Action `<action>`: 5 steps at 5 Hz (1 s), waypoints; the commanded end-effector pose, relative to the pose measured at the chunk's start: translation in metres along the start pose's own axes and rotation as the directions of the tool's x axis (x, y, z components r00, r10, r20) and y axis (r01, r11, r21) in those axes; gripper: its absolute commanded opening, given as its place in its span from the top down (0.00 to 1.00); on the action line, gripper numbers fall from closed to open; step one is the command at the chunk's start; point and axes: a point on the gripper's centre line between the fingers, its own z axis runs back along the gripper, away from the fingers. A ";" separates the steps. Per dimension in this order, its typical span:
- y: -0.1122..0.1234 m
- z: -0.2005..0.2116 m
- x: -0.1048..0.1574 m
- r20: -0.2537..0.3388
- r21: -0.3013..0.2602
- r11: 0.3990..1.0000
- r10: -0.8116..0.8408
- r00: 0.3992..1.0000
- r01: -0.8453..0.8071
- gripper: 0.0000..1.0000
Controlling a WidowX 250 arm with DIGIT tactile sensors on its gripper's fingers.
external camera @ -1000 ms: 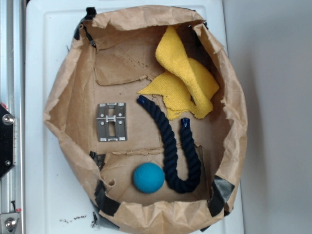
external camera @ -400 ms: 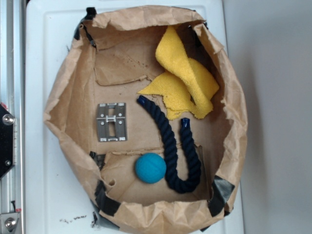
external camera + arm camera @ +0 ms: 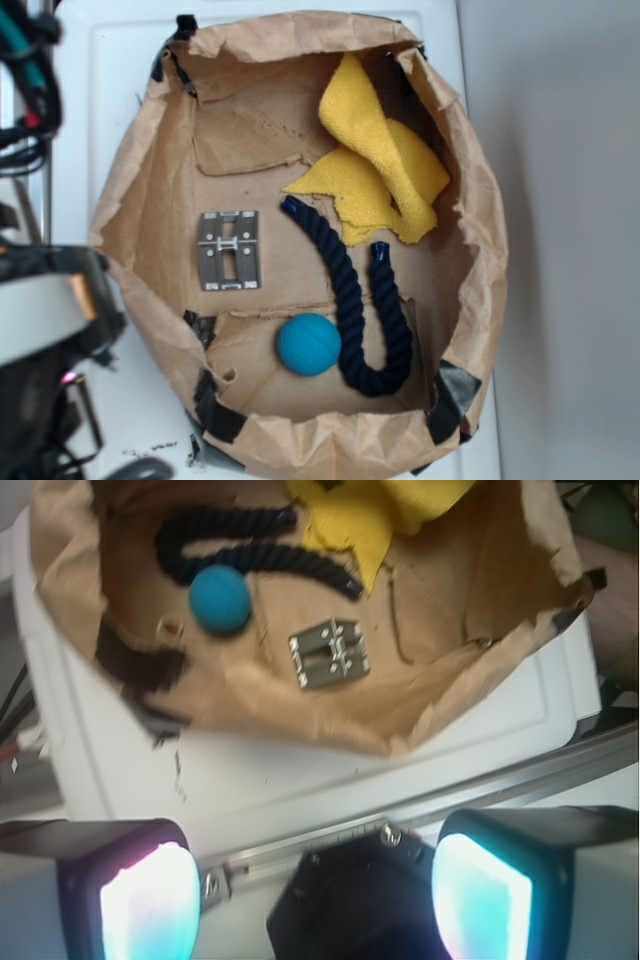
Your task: Grab the blue ball.
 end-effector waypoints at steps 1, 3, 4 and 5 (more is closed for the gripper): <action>0.002 -0.011 0.060 0.165 -0.095 0.991 -0.075 0.984 0.091 0.00; 0.016 -0.046 0.089 0.201 -0.086 0.969 -0.211 0.957 0.231 0.00; 0.019 -0.064 0.095 0.177 -0.039 0.976 -0.206 0.962 0.216 0.00; 0.005 -0.088 0.088 0.136 -0.010 0.962 -0.269 0.954 0.273 0.00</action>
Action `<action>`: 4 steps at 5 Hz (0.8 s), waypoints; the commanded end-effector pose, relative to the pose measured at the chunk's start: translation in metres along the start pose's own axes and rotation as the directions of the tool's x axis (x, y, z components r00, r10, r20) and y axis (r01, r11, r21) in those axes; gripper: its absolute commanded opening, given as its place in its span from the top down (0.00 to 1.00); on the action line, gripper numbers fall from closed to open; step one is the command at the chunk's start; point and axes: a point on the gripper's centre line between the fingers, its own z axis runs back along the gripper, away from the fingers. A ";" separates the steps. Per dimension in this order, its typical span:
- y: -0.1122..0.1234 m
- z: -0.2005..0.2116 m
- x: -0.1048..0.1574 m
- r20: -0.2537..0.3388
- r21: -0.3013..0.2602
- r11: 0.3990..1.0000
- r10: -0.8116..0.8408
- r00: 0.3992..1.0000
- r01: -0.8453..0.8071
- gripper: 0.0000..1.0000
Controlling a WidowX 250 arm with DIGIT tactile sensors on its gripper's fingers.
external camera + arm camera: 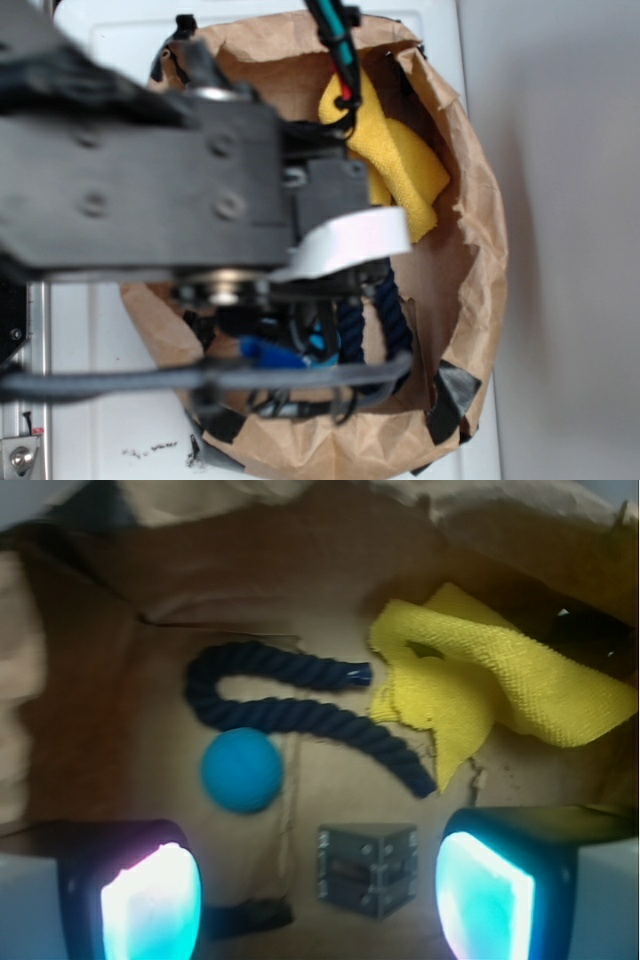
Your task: Grab the blue ball.
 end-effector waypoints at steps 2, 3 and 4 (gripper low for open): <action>-0.044 -0.047 -0.011 -0.065 0.034 0.986 -0.163 0.984 0.166 0.00; -0.065 -0.046 -0.017 -0.073 -0.043 0.979 -0.200 0.977 0.198 0.00; -0.065 -0.046 -0.018 -0.068 -0.064 0.980 -0.195 0.978 0.191 0.00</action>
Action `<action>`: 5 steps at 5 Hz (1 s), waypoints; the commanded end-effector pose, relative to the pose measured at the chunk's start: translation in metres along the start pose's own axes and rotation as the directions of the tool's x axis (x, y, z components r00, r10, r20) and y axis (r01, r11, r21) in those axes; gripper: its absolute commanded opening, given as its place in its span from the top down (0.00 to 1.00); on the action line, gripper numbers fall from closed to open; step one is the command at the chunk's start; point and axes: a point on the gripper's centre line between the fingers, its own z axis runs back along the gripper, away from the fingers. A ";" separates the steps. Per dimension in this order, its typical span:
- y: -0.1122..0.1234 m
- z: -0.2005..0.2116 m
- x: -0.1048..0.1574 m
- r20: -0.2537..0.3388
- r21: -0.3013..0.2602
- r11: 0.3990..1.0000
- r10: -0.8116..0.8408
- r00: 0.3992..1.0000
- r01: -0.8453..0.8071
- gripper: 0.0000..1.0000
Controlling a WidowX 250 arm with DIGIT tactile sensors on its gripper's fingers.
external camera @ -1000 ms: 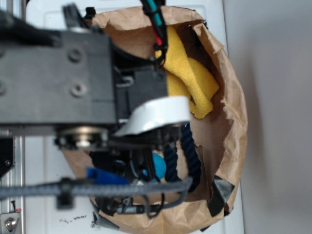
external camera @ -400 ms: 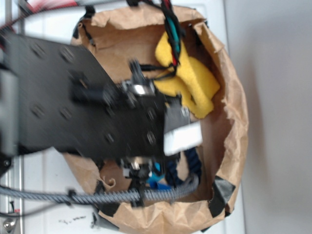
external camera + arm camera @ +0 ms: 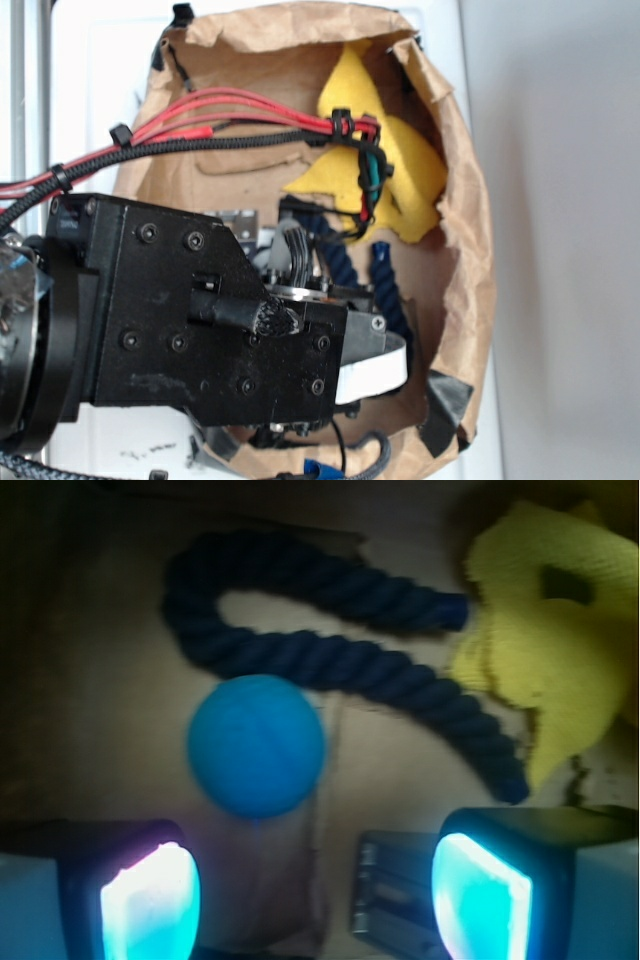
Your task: Grab the blue ball.
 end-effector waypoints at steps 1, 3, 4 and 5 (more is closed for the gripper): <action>-0.004 0.007 0.000 0.011 0.004 1.000 -0.004 1.000 0.004 0.00; -0.009 0.011 -0.005 0.001 -0.015 1.000 0.022 1.000 -0.022 0.00; -0.012 0.015 -0.005 -0.013 -0.010 1.000 0.030 0.999 -0.030 0.00; -0.007 0.027 -0.008 -0.028 0.024 0.998 0.061 0.998 -0.060 0.00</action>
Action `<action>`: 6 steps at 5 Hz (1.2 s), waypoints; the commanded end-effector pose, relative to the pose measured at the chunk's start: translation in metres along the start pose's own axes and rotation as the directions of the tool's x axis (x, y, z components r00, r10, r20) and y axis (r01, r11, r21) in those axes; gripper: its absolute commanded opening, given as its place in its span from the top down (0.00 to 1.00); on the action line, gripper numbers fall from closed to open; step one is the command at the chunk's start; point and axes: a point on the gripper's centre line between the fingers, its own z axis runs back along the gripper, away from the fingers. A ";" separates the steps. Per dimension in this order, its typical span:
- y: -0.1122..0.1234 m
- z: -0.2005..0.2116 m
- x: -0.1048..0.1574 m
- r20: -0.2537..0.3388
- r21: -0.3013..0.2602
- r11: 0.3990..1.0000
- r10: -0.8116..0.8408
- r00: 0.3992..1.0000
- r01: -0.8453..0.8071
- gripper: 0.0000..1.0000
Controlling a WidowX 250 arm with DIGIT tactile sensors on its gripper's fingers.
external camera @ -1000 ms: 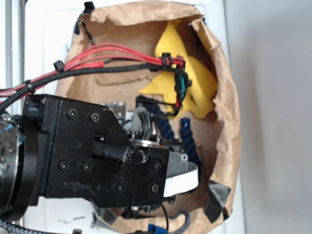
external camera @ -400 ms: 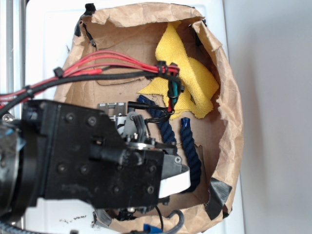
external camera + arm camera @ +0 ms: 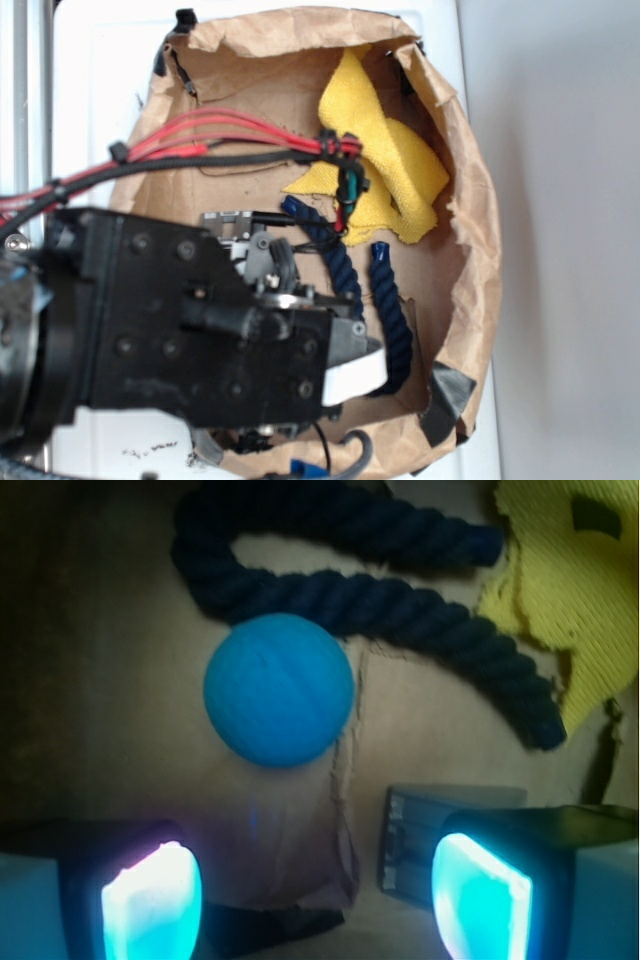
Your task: Grab the blue ball.
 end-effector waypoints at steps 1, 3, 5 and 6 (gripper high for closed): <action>-0.005 0.032 0.006 0.053 0.024 1.000 -0.004 0.999 0.003 0.00; -0.005 0.032 0.006 0.053 0.024 1.000 -0.004 0.999 0.003 0.00; -0.003 0.025 0.013 0.082 0.024 1.000 -0.021 0.996 0.019 0.00; -0.007 0.019 0.020 0.153 0.047 0.999 -0.002 0.988 -0.005 0.00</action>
